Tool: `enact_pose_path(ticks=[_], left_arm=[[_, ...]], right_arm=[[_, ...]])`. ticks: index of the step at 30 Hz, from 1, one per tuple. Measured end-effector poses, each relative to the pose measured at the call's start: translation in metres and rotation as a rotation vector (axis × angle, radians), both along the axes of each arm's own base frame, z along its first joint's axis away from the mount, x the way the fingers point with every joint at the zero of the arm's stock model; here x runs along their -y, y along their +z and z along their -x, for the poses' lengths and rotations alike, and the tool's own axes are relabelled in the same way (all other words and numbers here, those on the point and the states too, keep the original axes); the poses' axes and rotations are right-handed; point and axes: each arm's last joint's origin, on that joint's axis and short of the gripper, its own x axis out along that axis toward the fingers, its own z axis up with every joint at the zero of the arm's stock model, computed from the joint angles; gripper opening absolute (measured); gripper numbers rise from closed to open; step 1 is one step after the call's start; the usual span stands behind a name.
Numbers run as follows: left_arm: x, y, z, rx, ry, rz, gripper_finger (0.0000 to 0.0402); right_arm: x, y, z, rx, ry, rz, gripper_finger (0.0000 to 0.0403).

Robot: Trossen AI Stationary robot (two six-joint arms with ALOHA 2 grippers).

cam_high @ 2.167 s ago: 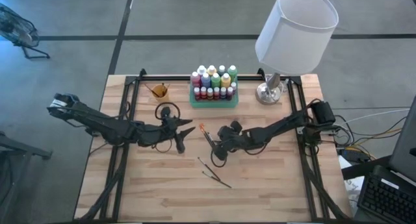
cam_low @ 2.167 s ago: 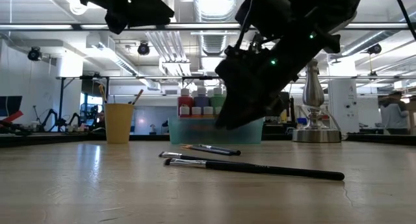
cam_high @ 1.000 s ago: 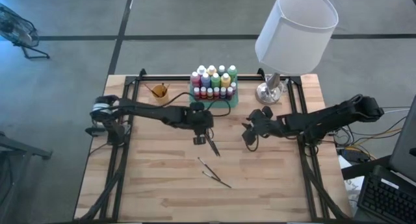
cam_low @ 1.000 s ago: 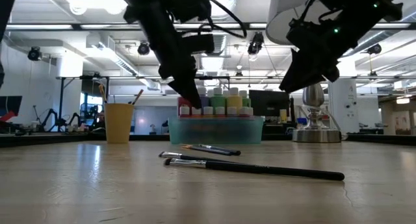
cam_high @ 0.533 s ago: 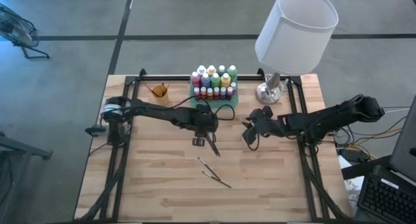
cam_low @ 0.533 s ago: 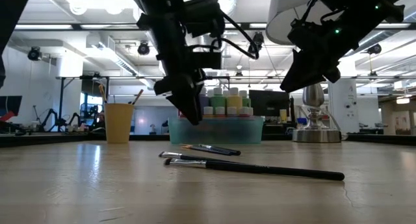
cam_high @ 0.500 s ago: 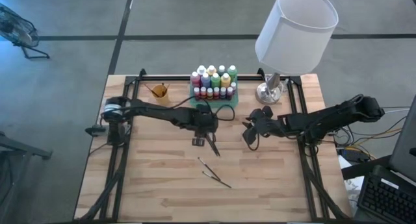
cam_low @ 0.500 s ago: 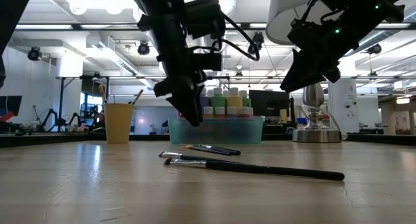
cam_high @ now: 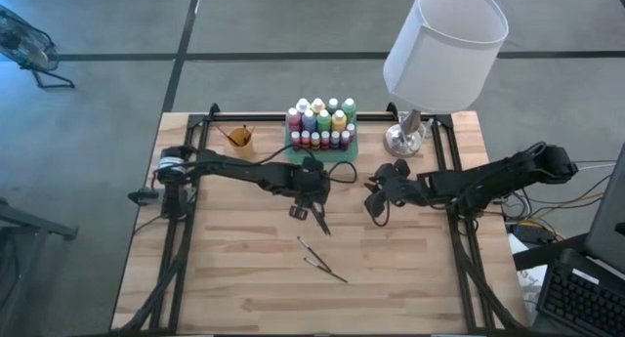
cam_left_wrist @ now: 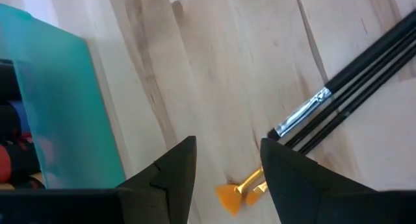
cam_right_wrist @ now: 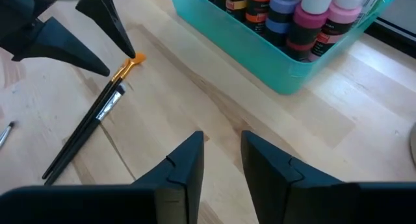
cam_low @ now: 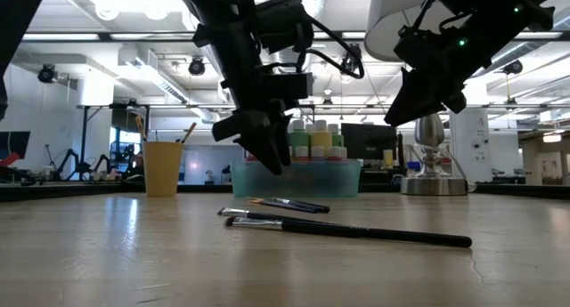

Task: Pick & Place Paint Supplies
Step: Put the silver paintbrush into the orange cup

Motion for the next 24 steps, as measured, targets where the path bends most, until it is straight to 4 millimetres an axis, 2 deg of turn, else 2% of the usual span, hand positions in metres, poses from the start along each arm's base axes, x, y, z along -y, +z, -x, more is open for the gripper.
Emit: enact_pose_path(ticks=[11,17,19,24], left_arm=[[0.002,0.000,0.000,0.003,-0.016,0.025,0.0177],[0.001,0.002,0.002,0.027,0.084,0.039,0.0177],[0.001,0.007,0.003,0.053,0.135,0.040,0.0177],[-0.001,0.011,0.005,0.089,0.232,0.044,0.0177]], right_arm=[[0.000,0.000,0.000,0.001,-0.009,0.011,0.0081],[0.000,0.000,-0.001,0.022,-0.016,0.000,0.0084],[-0.001,0.001,-0.006,0.072,-0.008,-0.016,0.0090],[-0.006,-0.003,-0.023,0.120,0.149,-0.048,0.0103]])
